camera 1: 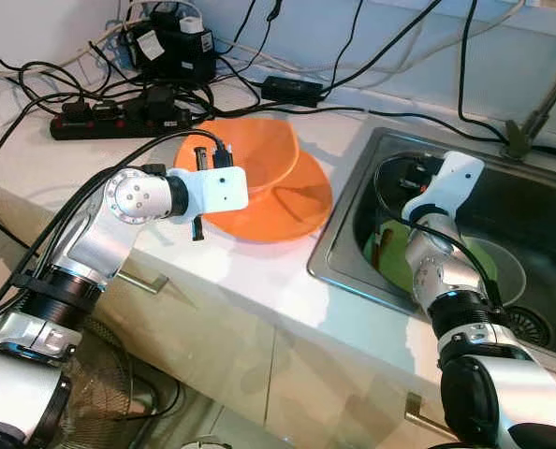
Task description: Kitchen organization
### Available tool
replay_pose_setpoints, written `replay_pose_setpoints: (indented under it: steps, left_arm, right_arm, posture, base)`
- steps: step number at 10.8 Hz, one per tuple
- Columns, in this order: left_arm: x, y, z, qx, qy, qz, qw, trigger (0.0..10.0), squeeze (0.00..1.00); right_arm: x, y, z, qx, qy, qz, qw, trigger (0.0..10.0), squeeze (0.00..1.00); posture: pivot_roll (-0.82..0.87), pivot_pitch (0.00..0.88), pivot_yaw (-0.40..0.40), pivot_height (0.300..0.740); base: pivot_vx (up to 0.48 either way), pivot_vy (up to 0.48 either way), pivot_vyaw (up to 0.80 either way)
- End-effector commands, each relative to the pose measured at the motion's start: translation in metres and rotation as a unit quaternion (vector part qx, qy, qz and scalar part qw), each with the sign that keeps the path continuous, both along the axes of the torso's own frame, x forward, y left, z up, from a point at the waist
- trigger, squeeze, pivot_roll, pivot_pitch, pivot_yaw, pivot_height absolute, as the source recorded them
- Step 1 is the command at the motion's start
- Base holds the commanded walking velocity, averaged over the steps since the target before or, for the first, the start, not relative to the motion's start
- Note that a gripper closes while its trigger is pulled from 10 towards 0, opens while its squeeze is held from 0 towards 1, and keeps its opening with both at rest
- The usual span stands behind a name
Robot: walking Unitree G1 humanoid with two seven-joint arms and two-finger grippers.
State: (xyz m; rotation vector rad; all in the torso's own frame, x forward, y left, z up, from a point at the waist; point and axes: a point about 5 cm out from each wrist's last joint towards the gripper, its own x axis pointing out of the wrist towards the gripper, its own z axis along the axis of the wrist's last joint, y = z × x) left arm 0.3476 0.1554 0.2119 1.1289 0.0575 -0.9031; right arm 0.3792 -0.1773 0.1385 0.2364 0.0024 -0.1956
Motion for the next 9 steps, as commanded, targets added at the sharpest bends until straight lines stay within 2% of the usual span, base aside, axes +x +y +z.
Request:
replay_pose_setpoints:
  steps: [1,2,3,4,5,6,8,9]
  left_arm:
    - [0.0,-0.003,-0.001,0.007,-0.015,-0.004,1.0,0.0,0.0]
    - [0.006,-0.008,0.014,0.006,-0.106,-0.002,0.994,0.0,0.0]
    - [0.011,-0.017,0.036,-0.012,-0.206,-0.003,0.978,0.0,0.0]
    - [0.01,-0.022,0.043,-0.026,-0.236,-0.005,0.971,0.0,0.0]
    - [0.009,-0.028,0.043,-0.031,-0.252,-0.009,0.967,0.9,0.0]
    - [0.008,-0.032,0.04,-0.03,-0.253,-0.014,0.967,10.0,0.0]
    - [0.006,-0.037,0.031,-0.029,-0.257,-0.027,0.966,10.0,0.0]
    - [0.004,-0.04,0.029,-0.031,-0.258,-0.031,0.965,10.0,0.0]
  right_arm:
    - [0.001,-0.003,0.004,0.0,-0.002,-0.006,1.0,10.0,0.0]
    - [0.001,-0.003,0.004,-0.001,-0.002,-0.005,1.0,10.0,0.0]
    - [0.002,-0.003,0.004,-0.001,-0.003,-0.004,1.0,10.0,0.0]
    - [0.002,-0.002,0.005,-0.001,-0.004,-0.003,1.0,10.0,0.0]
    - [0.002,-0.003,0.006,-0.002,-0.005,-0.002,1.0,10.0,0.0]
    - [0.002,-0.003,0.008,-0.002,-0.008,0.0,1.0,10.0,0.0]
    - [0.004,-0.001,0.015,0.005,-0.021,0.006,1.0,10.0,1.0]
    - [0.007,0.0,0.031,0.02,-0.048,0.013,0.999,10.0,1.0]
  posture:
    - [0.18,0.0,-0.034,0.74]
    - [0.18,0.0,-0.036,0.74]
    - [0.18,0.0,-0.036,0.74]
    - [0.18,0.0,-0.036,0.74]
    - [0.18,0.0,-0.039,0.74]
    - [0.18,0.0,-0.041,0.74]
    - [0.18,0.0,-0.043,0.74]
    - [0.18,0.0,-0.044,0.74]
  base:
    - [0.0,0.0,0.0]
    - [0.0,0.0,0.0]
    - [0.0,0.0,0.0]
    - [0.0,0.0,0.0]
    - [0.0,0.0,0.0]
    - [0.0,0.0,0.0]
    - [0.0,0.0,0.0]
    - [0.0,0.0,0.0]
